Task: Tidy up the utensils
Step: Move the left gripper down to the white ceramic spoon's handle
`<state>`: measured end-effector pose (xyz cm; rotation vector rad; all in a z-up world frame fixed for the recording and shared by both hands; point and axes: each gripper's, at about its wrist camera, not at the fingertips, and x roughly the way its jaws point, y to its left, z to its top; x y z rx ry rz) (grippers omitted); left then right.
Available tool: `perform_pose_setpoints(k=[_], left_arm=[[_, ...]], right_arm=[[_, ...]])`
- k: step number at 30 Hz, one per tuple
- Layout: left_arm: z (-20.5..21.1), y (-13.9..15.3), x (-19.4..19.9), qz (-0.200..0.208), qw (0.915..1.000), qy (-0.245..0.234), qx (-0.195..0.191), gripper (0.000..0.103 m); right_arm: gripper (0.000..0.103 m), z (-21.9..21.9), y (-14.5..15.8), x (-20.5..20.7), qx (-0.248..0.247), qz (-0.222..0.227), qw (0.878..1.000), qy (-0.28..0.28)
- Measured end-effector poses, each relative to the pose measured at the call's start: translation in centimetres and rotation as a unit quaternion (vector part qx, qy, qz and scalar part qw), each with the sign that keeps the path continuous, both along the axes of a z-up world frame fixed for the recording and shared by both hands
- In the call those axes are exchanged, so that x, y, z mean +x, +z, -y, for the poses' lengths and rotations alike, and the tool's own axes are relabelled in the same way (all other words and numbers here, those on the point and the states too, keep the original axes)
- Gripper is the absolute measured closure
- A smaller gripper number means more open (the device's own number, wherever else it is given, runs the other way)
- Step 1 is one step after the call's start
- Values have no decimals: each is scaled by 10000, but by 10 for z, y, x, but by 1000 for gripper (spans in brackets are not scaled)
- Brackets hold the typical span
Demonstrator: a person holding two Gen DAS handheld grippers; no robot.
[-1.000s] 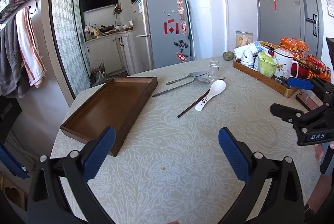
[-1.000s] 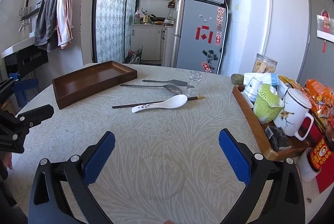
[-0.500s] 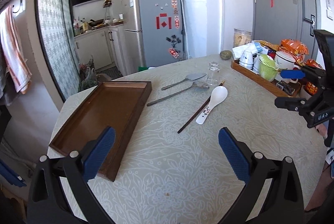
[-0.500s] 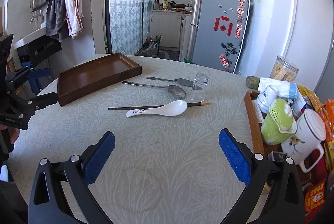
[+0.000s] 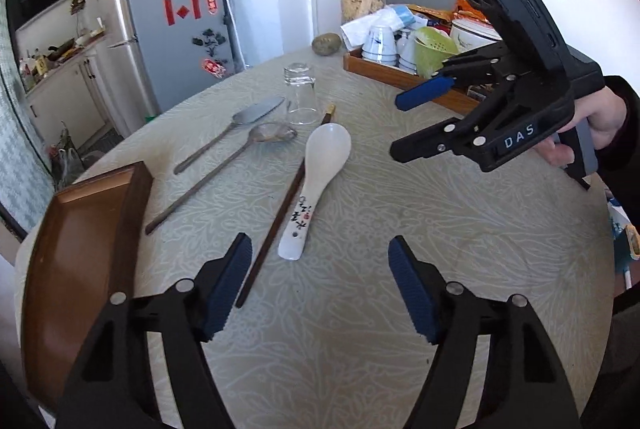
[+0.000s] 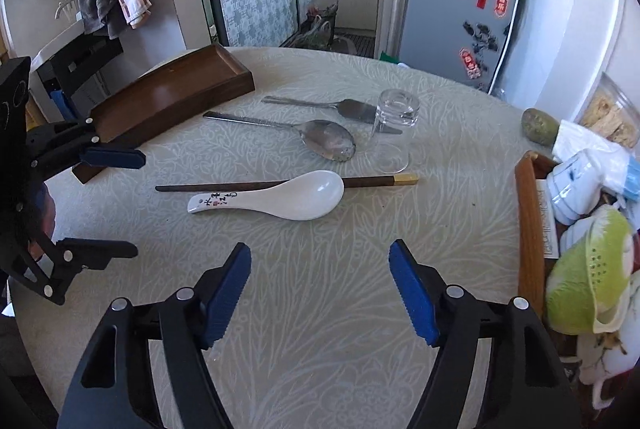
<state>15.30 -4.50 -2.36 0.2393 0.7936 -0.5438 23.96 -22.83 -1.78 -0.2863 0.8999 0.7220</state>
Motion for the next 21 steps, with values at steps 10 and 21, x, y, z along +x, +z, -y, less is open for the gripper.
perform_pose_setpoints(k=[10,21], left_arm=[[8,-16,37,-416,9991,-44,118,50],[9,-24,51,-458,9986,-84,259,57]], right_arm=[[45,-11,-9,33,296,-508,9982,135],[55,-15,-22,62,587,-1007,9932,43]])
